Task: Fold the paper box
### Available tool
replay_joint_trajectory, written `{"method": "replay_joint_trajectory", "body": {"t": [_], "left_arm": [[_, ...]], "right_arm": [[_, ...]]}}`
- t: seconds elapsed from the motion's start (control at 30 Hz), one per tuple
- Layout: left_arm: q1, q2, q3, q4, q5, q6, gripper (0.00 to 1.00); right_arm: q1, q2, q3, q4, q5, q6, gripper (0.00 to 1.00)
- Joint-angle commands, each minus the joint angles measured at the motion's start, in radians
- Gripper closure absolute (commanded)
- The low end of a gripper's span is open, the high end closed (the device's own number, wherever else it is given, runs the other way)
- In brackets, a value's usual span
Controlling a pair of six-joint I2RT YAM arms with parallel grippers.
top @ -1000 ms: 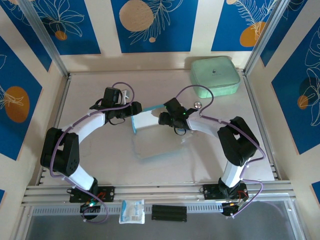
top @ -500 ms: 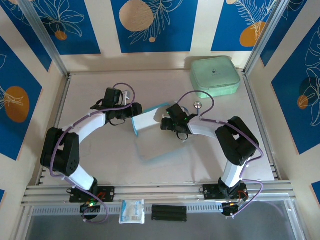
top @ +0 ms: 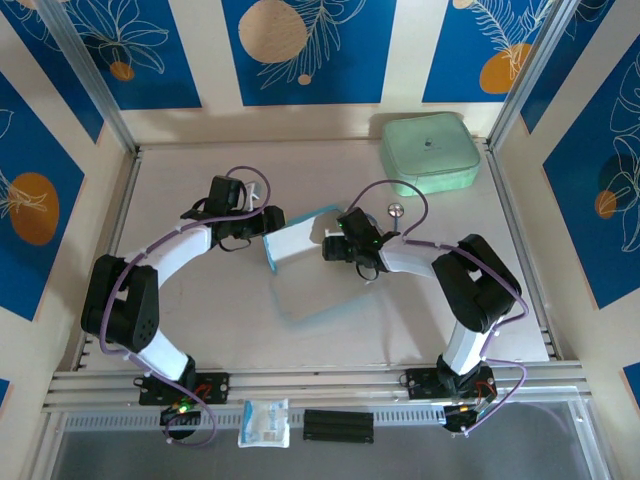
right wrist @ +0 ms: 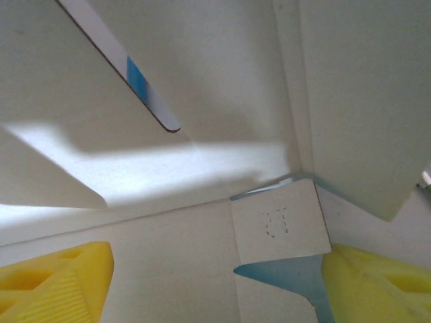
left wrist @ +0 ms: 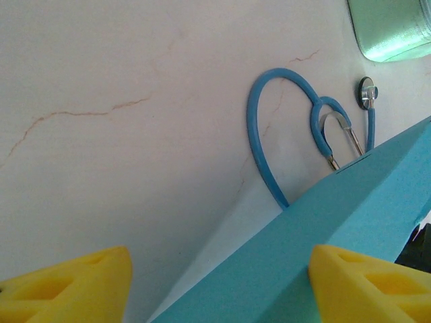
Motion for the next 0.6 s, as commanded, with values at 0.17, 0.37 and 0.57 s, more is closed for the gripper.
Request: {"method": "replay_joint_trajectory", "body": {"t": [0.17,0.37,0.57], "left_arm": [[-0.014,0.002,-0.012,-0.032,0.015,0.023,0.30],[-0.016,0.001,-0.011,-0.032,0.016,0.022,0.30],[-0.016,0.004,-0.012,-0.029,0.017,0.023,0.30]], "right_arm": [[-0.026,-0.044,-0.010,0.067,-0.053,-0.074,0.18],[-0.036,-0.031,-0.016,0.107,-0.131,-0.080,0.32],[-0.031,-0.025,-0.020,0.118,-0.162,-0.077,0.42]]}}
